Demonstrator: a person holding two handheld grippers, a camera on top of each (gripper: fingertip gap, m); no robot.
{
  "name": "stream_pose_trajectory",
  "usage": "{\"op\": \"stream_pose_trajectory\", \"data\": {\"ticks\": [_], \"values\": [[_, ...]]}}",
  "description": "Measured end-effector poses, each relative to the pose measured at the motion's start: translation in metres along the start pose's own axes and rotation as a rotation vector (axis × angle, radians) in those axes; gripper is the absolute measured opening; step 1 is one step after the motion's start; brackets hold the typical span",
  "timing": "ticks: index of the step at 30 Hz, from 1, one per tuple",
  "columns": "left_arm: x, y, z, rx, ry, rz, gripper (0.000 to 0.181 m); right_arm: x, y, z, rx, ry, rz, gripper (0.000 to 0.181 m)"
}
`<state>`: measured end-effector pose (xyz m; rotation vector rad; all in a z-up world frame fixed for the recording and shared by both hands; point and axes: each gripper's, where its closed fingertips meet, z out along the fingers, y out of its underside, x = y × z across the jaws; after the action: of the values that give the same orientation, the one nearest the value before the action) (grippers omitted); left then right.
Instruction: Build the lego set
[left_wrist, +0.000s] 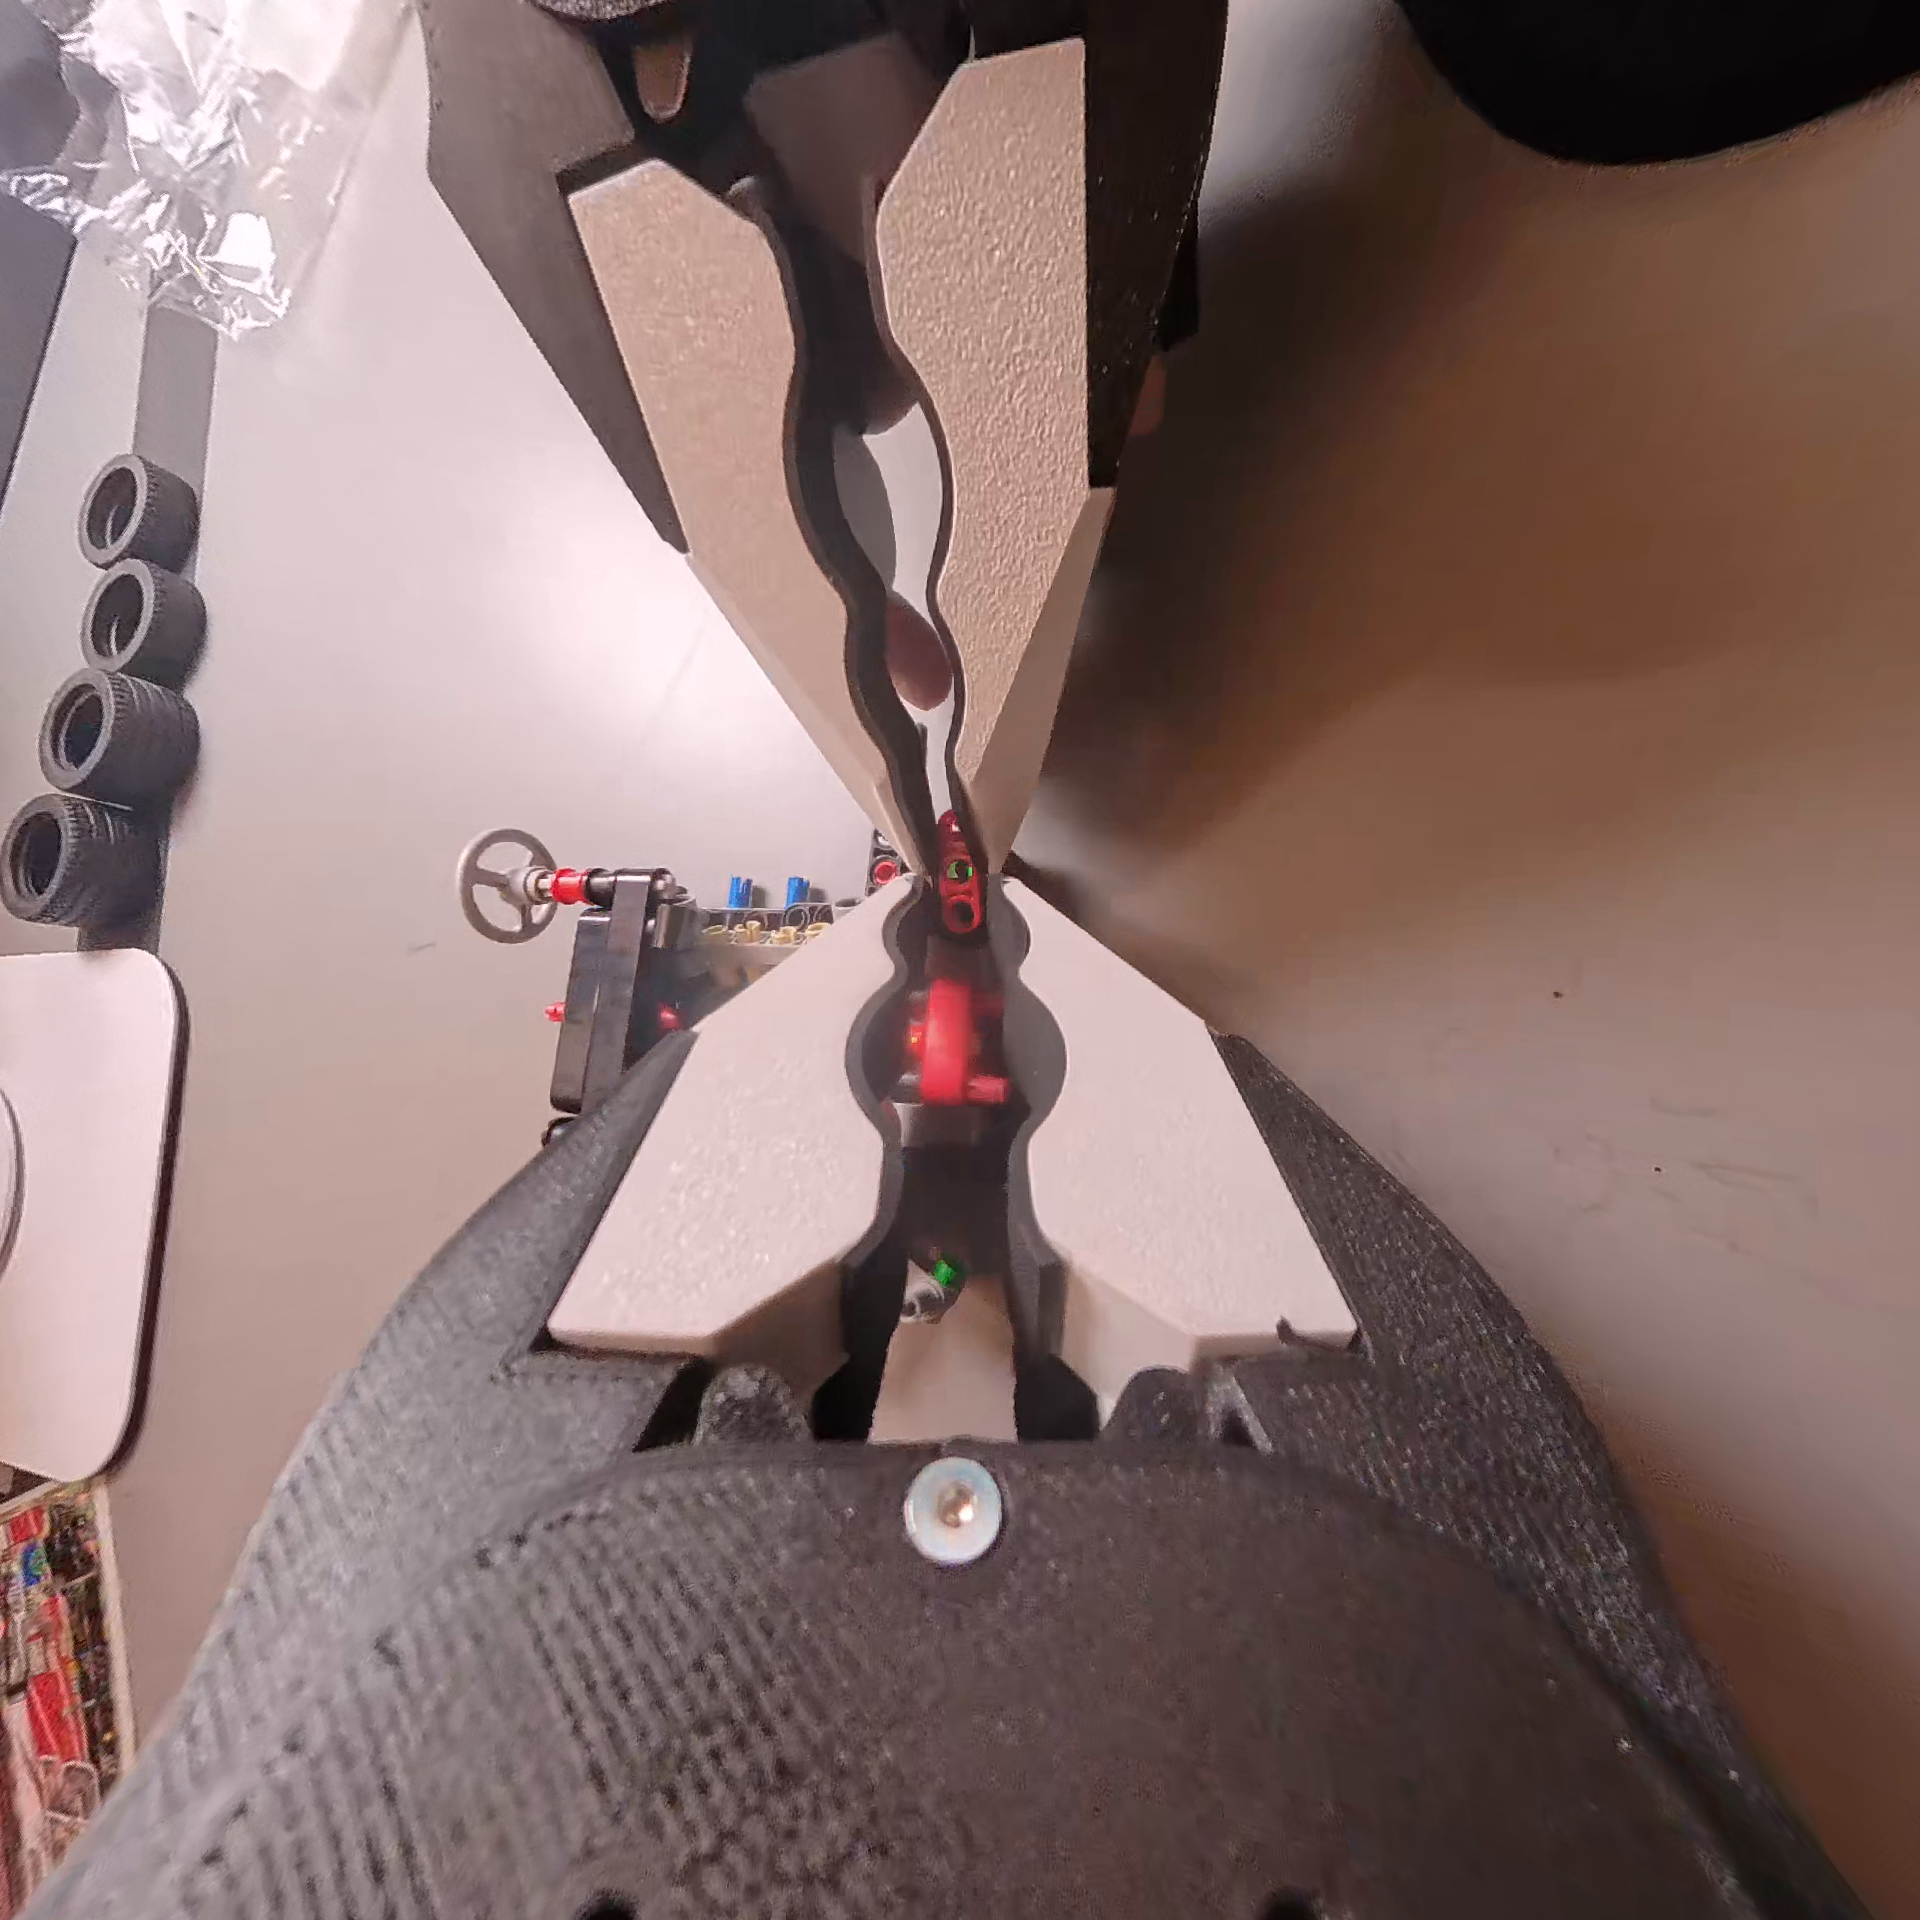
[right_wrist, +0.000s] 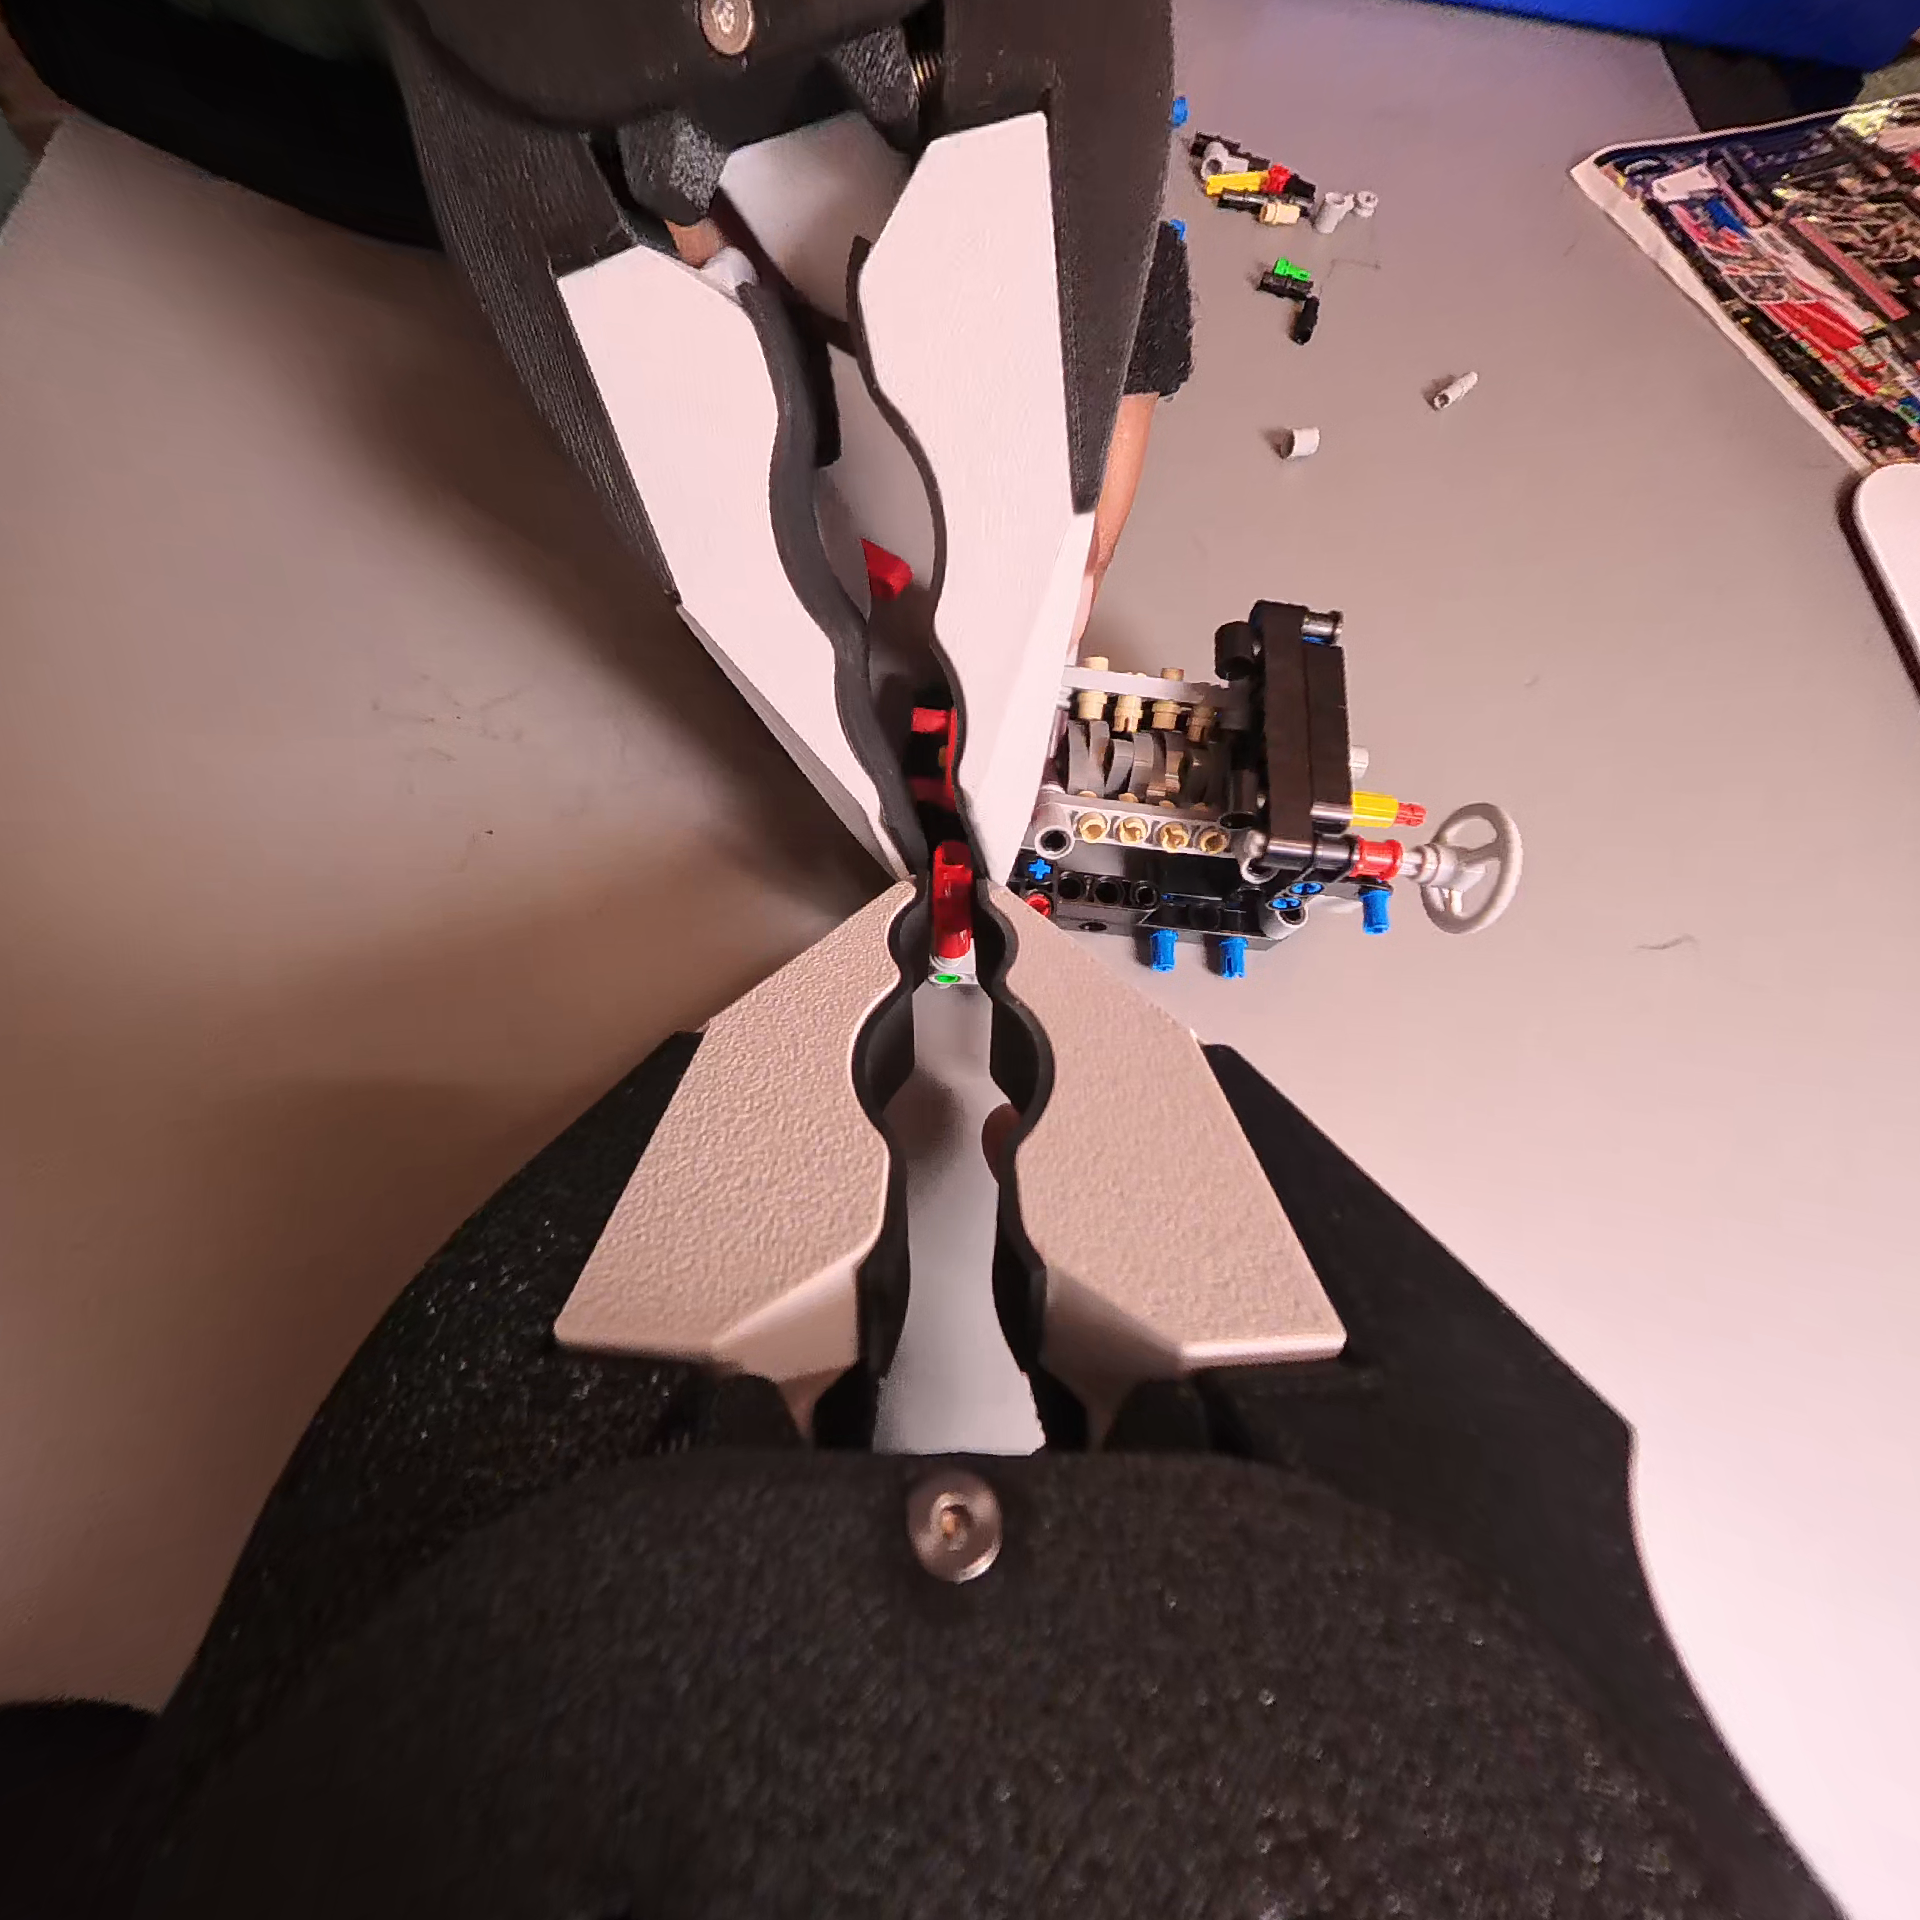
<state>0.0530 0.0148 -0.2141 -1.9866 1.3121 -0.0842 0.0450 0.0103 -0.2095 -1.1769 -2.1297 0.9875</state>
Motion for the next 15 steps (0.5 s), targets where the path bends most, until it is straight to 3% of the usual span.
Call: {"op": "stream_pose_trajectory", "data": {"ticks": [5, 12, 15], "values": [[-0.002, -0.003, 0.002, -0.005, 0.018, -0.004, 0.007, 0.002, 0.002, -0.007, 0.019, 0.024, 0.003, 0.009], [-0.001, -0.002, 0.000, 0.003, 0.046, -0.018, 0.007, 0.009, 0.023, -0.021, -0.061, 0.157, -0.145, 0.034], [0.001, -0.002, -0.002, 0.015, 0.073, -0.026, 0.006, 0.016, 0.029, -0.010, -0.084, 0.219, -0.192, 0.029]]}}
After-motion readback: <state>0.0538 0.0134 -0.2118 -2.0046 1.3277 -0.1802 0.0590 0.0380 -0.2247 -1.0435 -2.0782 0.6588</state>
